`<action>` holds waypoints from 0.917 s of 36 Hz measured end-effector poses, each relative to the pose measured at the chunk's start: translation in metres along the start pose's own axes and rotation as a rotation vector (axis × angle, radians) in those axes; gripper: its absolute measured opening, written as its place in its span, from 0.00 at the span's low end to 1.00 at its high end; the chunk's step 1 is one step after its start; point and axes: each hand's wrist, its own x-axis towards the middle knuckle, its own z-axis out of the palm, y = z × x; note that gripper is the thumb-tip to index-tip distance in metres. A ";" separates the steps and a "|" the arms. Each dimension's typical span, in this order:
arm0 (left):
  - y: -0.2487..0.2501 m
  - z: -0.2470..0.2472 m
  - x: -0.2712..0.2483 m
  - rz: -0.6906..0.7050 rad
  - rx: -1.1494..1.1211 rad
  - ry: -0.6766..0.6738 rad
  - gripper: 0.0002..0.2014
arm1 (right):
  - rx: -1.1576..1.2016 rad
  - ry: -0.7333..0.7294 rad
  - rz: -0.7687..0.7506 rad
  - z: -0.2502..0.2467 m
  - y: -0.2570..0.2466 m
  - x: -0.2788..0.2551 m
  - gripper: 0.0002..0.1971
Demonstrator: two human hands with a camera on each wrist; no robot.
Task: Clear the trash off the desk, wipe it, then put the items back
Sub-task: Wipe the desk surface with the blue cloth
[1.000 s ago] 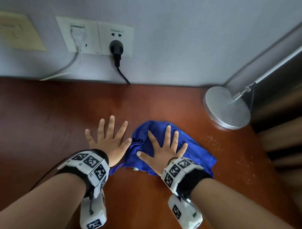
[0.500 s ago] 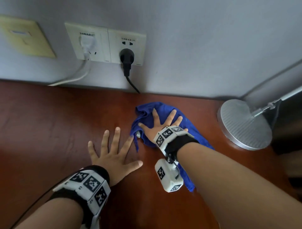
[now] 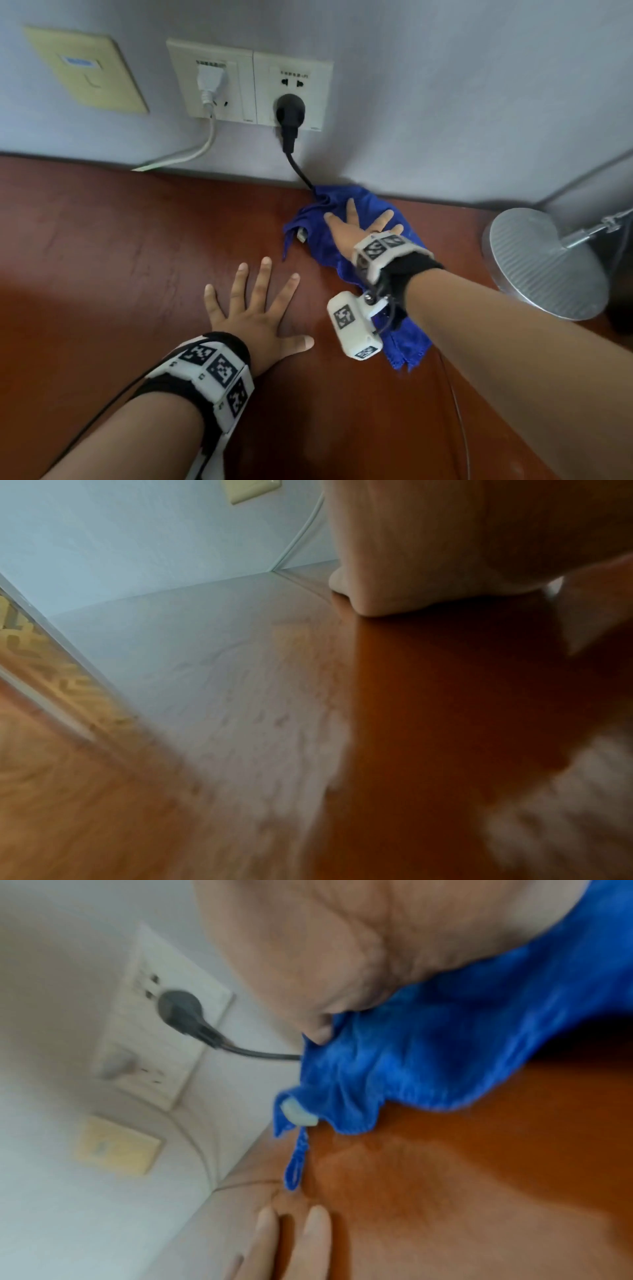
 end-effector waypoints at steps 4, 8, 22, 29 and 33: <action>-0.001 0.000 0.001 0.013 -0.001 0.001 0.45 | -0.210 0.012 -0.229 -0.030 0.028 -0.001 0.31; 0.000 -0.001 0.000 0.013 -0.002 -0.003 0.45 | -0.647 0.192 -0.534 -0.055 0.051 0.004 0.29; -0.001 -0.001 0.002 0.024 0.020 -0.030 0.44 | -0.992 -0.054 -1.075 -0.042 0.052 0.043 0.41; -0.001 -0.002 0.001 0.018 0.022 -0.034 0.44 | -0.755 0.012 -0.903 -0.027 0.051 0.050 0.43; -0.001 -0.002 0.000 0.009 0.025 -0.037 0.43 | -0.637 0.081 -0.711 -0.025 0.050 0.047 0.40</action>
